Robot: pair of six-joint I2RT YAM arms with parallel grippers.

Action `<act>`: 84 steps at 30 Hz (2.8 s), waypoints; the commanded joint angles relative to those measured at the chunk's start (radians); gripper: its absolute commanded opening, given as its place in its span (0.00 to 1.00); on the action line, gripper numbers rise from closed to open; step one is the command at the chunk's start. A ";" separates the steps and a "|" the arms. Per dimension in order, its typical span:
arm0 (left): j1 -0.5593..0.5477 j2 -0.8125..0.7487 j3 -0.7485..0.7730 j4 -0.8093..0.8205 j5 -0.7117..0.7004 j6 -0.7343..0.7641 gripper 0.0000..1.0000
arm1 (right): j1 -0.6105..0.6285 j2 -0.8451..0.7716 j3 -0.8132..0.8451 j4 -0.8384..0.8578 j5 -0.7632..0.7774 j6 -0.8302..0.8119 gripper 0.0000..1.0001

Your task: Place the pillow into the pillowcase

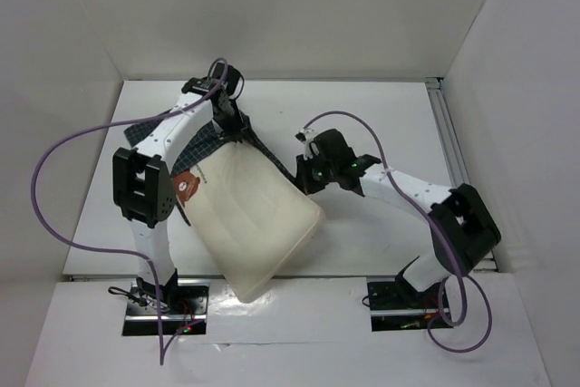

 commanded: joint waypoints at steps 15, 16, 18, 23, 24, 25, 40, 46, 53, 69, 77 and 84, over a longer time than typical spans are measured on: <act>-0.151 0.248 0.327 0.134 0.304 0.122 0.69 | -0.184 -0.129 0.038 -0.292 0.355 0.084 0.64; -0.151 0.232 0.314 0.122 0.349 0.133 0.72 | -0.193 -0.129 0.071 -0.301 0.377 0.073 0.75; -0.162 0.173 0.304 0.099 0.473 0.156 0.73 | -0.193 -0.129 0.108 -0.321 0.386 0.060 0.89; -0.102 -0.057 0.161 0.087 0.489 0.185 0.62 | -0.130 -0.109 0.274 -0.346 0.410 0.023 0.95; -0.034 -0.105 0.110 0.096 0.454 0.172 0.58 | -0.066 -0.074 0.301 -0.346 0.420 0.012 0.96; 0.010 -0.204 0.053 0.110 0.431 0.149 0.55 | -0.028 -0.048 0.332 -0.346 0.429 0.001 0.98; 0.584 -0.582 -0.838 0.440 0.511 0.052 0.81 | 0.401 0.762 1.188 -0.445 0.586 -0.075 0.99; 0.575 -0.417 -0.909 0.530 0.584 0.126 0.79 | 0.372 0.909 1.288 -0.530 0.607 -0.045 0.21; 0.480 -0.417 -0.975 0.621 0.558 0.135 0.79 | 0.222 0.572 0.907 -0.258 0.249 0.000 0.00; 0.268 -0.408 -1.039 0.938 0.596 0.047 0.65 | 0.134 0.486 0.859 -0.280 0.050 -0.011 0.00; 0.233 -0.488 -1.104 0.934 0.564 0.000 0.50 | 0.125 0.486 0.868 -0.289 0.059 -0.011 0.00; 0.233 -0.621 -1.188 0.932 0.448 -0.072 0.89 | 0.116 0.486 0.868 -0.298 0.059 -0.011 0.00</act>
